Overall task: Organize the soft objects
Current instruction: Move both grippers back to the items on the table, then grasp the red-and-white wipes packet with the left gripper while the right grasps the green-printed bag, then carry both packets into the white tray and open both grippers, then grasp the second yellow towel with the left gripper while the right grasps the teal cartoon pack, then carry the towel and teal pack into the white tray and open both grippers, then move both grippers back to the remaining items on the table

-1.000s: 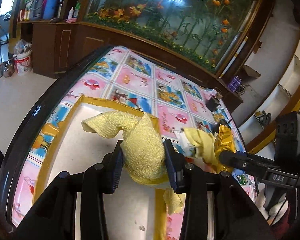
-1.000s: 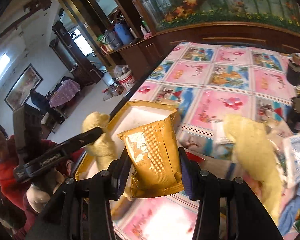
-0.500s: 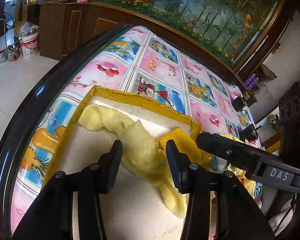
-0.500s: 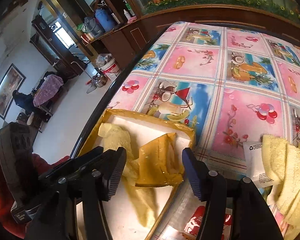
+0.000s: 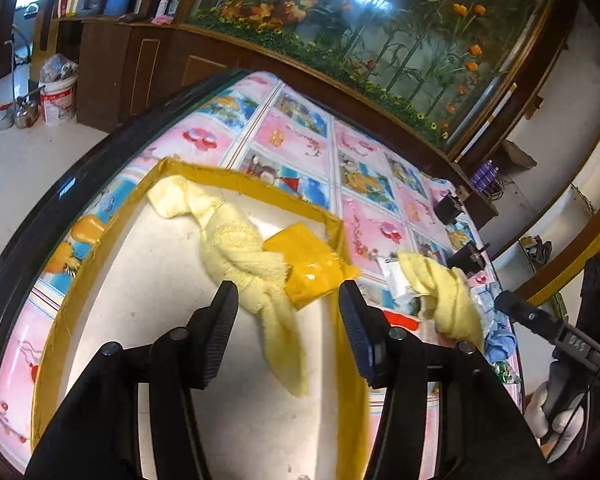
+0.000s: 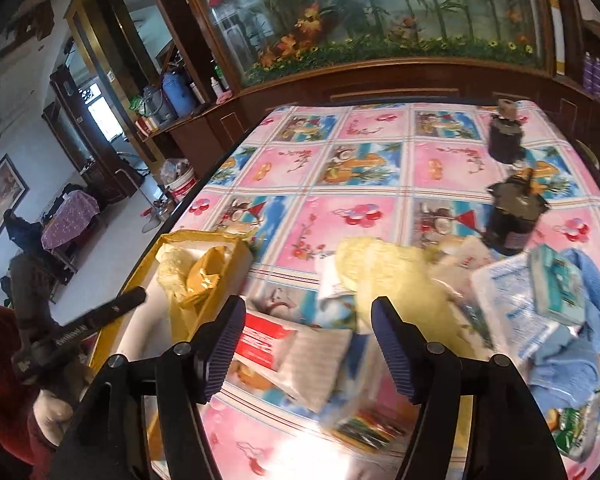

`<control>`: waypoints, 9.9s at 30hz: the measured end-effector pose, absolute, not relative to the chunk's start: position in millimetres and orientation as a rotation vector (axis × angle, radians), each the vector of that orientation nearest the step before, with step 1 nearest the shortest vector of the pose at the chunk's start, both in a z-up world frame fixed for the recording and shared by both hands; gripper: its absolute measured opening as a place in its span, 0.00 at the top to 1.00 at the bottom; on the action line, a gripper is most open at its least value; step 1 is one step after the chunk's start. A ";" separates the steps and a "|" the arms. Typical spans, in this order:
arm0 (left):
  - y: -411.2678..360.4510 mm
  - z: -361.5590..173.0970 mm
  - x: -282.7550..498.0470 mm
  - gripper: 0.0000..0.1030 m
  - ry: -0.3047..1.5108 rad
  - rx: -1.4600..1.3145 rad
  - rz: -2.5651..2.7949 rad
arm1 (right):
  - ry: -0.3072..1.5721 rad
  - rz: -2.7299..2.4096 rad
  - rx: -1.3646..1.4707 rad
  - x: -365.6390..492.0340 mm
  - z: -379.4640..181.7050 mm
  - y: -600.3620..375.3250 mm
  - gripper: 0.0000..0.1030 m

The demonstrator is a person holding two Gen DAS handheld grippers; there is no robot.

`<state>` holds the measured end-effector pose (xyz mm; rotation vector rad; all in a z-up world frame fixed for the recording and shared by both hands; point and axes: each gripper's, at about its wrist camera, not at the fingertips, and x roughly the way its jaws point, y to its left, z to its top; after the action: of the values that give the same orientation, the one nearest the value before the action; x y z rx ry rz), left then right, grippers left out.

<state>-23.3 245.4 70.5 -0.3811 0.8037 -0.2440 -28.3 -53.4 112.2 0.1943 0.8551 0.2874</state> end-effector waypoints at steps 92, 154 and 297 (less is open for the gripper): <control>60.5 57.9 -78.0 0.55 0.945 -0.167 -0.431 | 0.927 -0.091 0.246 -114.0 28.5 -242.5 0.68; 261.4 100.0 -72.5 0.32 0.781 -0.532 -0.277 | 0.893 0.347 0.083 -27.8 89.9 -5.7 0.41; 285.9 96.9 -68.3 0.39 0.867 -0.282 -0.124 | 0.875 0.526 0.126 -27.3 105.2 47.4 0.26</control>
<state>-68.3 285.9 96.9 -0.2822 0.8668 -0.1237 -27.3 47.4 105.2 0.1263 0.8753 0.5264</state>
